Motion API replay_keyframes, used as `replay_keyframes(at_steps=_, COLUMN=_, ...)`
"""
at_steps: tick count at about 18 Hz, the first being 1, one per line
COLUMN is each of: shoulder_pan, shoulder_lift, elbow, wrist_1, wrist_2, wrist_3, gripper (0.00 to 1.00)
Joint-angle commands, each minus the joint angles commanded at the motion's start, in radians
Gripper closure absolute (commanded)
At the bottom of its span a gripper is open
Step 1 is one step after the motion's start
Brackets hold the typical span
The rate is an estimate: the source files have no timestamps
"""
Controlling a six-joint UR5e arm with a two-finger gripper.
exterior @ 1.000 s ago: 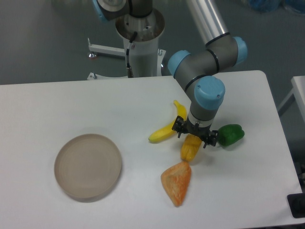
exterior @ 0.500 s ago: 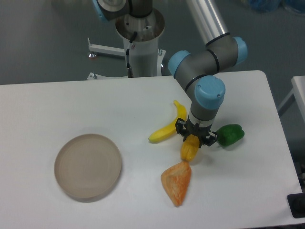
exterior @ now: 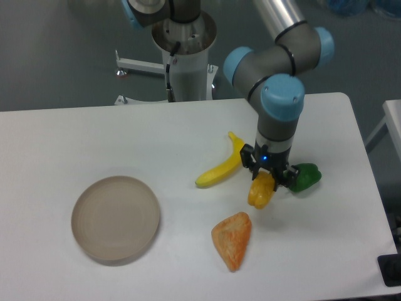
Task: Pick up the yellow pepper from the table
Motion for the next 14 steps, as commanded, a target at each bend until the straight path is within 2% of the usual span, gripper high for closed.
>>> replay_keyframes(at_steps=2, shoulder_pan=-0.003, shoulder_lift=-0.006, elbow=0.039, wrist_1=-0.014, wrist_2=0.020, wrist_3=0.016, gripper=0.53)
replay_keyframes(at_steps=14, shoulder_pan=-0.002, shoulder_lift=-0.021, elbow=0.043, wrist_1=0.000, wrist_2=0.022, wrist_3=0.043, gripper=0.53)
